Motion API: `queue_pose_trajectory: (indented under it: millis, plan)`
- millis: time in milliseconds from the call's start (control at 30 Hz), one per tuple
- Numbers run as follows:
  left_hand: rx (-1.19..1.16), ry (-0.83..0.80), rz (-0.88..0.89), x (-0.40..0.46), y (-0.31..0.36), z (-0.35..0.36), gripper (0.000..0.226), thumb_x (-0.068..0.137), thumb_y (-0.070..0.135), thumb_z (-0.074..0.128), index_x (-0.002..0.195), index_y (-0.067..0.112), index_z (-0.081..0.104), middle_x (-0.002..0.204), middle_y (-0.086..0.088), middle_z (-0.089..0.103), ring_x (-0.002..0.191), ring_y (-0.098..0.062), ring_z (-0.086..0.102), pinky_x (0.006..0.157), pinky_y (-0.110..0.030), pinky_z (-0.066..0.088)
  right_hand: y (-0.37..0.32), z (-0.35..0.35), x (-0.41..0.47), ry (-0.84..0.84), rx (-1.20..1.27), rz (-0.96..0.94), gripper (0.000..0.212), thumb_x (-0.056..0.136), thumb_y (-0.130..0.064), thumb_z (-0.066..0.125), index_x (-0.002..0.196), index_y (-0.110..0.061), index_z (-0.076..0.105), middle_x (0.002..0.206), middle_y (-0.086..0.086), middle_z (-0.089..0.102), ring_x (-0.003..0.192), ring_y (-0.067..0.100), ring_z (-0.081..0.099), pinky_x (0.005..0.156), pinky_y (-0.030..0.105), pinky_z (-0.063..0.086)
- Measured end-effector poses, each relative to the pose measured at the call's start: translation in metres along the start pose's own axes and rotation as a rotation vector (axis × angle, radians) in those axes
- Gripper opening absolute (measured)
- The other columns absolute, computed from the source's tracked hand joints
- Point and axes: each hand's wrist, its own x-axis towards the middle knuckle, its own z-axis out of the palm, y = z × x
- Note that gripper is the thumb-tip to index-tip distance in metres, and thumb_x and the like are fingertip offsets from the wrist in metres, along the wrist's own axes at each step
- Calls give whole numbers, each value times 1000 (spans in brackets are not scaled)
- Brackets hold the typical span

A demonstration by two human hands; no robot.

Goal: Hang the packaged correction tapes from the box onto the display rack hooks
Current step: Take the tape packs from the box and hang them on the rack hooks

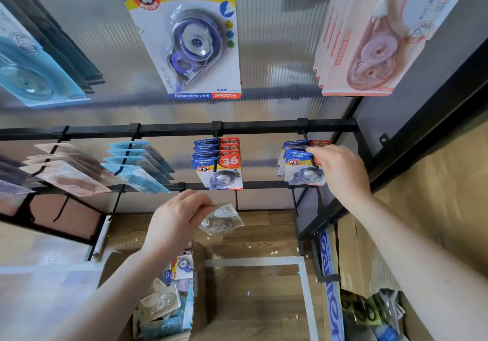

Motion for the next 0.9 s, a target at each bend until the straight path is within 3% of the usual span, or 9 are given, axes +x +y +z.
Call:
queue_pose_trajectory:
  millis: [167,300,433,500,633,833,900]
  plan:
    - [3,-2,-22,-7,-12,-8,12,80,27,57,82,18,66,79,9,62,64,-7,53,52,-21,45,-9,0,-5,140,-36,-8,27,81,-17,68,100,1,68,93,18,70,84,36,64,73,42,48]
    - [29,5,-41,-12,-21,-15,3,82,23,66,81,20,65,77,11,60,62,-5,51,52,-11,36,-25,2,-10,181,-34,-66,30,83,-23,55,96,1,68,94,16,68,87,35,63,74,41,49]
    - [47,3,-43,-23,-27,-24,9,78,12,73,80,17,66,76,8,61,62,-6,52,53,-10,34,-47,14,-21,177,-6,-102,23,83,-11,55,100,-2,68,96,14,67,89,34,62,75,42,51]
    - [52,14,-40,-30,-31,-30,4,83,21,68,81,17,66,77,8,61,62,-8,55,51,-15,39,-60,22,-27,161,11,-105,19,84,-6,63,103,-4,68,98,13,67,91,32,61,76,41,51]
    - [18,28,-93,-49,-47,-41,33,82,45,43,82,21,66,78,10,60,65,-10,56,52,-26,48,-87,36,-33,164,27,-154,18,84,-7,60,99,-6,70,93,10,67,86,29,63,72,38,51]
    - [58,74,-134,-85,-76,-66,37,83,44,41,82,17,67,78,7,62,64,-15,60,52,-30,51,-142,61,-41,108,92,-206,26,87,-20,51,100,-6,69,96,10,67,86,28,63,72,38,51]
    - [75,94,-161,-99,-94,-74,37,84,44,42,82,17,67,79,7,62,65,-16,60,52,-27,50,-167,71,-43,87,120,-218,20,87,-17,58,101,-6,68,97,10,67,88,27,63,73,36,51]
